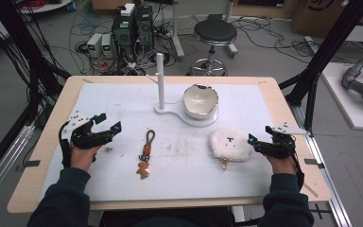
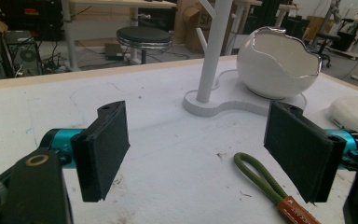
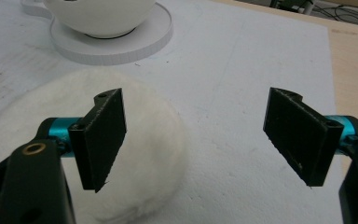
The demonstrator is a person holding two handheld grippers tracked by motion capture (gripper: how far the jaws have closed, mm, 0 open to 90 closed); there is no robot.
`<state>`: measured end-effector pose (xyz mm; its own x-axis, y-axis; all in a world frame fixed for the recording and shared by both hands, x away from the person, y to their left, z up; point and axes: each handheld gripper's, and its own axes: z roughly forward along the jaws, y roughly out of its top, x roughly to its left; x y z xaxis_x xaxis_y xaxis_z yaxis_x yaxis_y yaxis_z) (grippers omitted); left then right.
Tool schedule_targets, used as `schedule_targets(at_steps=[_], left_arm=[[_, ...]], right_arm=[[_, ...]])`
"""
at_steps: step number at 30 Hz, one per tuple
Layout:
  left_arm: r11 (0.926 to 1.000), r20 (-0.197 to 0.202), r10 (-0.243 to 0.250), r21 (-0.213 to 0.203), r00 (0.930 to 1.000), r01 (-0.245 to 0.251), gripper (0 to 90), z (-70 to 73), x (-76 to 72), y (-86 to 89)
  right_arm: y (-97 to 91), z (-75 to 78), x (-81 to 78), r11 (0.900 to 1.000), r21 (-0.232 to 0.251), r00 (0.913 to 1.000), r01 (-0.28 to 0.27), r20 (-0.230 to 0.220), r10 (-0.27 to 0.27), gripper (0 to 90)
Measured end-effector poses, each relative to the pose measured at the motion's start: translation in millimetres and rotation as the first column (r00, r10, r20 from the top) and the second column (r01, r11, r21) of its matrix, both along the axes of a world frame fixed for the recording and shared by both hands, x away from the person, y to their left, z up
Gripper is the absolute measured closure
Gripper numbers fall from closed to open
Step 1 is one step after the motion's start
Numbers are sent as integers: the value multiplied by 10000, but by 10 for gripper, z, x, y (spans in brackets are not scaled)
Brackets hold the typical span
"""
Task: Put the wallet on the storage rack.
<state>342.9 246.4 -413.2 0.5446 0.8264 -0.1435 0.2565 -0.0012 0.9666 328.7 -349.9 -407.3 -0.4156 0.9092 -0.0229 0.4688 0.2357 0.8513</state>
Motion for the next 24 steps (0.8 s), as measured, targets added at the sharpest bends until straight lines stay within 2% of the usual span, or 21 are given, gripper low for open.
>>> schedule_targets(at_steps=[15,19,20,24], left_arm=[[10000,-114,-11,20,9999,12,222,-19,24,-34],[10000,-180,-4,92,9998,6,225,-31,39,-54],[9999,-197,-32,109,9998,34,225,-37,45,-60],[9997,-244,-94,216,9997,99,228,-47,52,-85]], right_arm=[[-3,-12,-54,9998,201,10000,-47,-73,48,215],[12,-40,-52,9996,242,9995,-177,-251,184,215],[18,-68,-48,9994,225,9987,-256,-438,266,215],[19,-102,-47,9989,271,9966,-395,-715,413,215]])
